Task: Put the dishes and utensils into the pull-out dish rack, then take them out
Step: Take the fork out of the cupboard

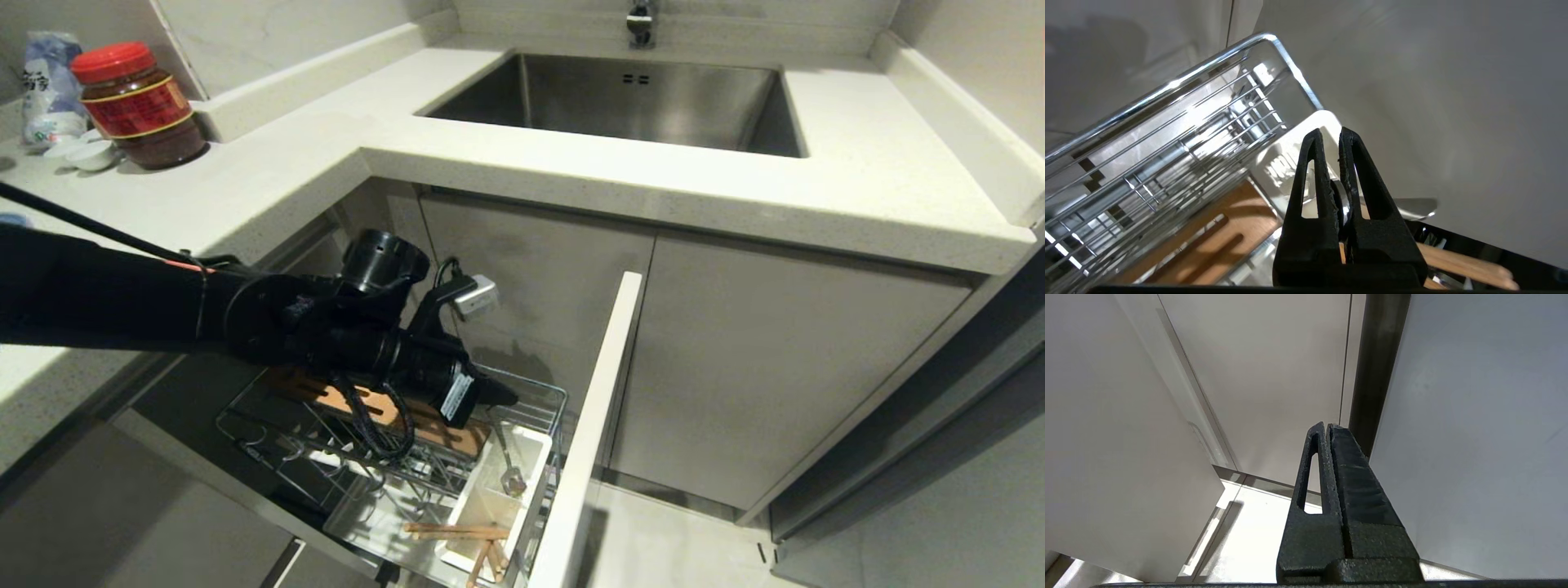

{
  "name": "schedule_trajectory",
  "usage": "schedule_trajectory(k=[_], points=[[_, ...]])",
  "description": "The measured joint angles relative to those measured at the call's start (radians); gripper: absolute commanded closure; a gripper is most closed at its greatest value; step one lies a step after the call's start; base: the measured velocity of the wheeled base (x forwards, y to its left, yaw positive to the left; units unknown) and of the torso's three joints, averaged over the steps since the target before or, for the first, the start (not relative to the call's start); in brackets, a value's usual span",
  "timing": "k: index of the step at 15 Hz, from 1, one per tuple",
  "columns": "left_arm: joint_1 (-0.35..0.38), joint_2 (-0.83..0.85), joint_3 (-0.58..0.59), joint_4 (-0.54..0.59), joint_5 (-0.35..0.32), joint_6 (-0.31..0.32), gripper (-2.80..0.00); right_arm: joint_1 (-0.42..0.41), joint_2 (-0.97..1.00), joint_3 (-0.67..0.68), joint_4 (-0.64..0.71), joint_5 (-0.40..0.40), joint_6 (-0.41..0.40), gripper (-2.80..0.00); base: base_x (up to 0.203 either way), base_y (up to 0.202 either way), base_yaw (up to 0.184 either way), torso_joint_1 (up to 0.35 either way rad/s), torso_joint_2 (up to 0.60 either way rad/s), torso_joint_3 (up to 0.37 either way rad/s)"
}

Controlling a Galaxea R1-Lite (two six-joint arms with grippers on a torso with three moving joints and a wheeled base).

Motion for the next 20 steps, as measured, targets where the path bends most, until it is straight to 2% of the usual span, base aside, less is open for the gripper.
schedule_trajectory(k=[11, 20], points=[[-0.020, -0.211, 0.068, 0.015, -0.002, 0.000, 0.00, 0.000, 0.000, 0.000, 0.000, 0.000, 0.000, 0.00, 0.000, 0.000, 0.000, 0.000, 0.00, 0.000], [-0.017, -0.346, 0.078, 0.009, -0.002, -0.019, 0.00, 0.000, 0.000, 0.000, 0.000, 0.000, 0.000, 0.00, 0.000, 0.000, 0.000, 0.000, 0.00, 0.000]])
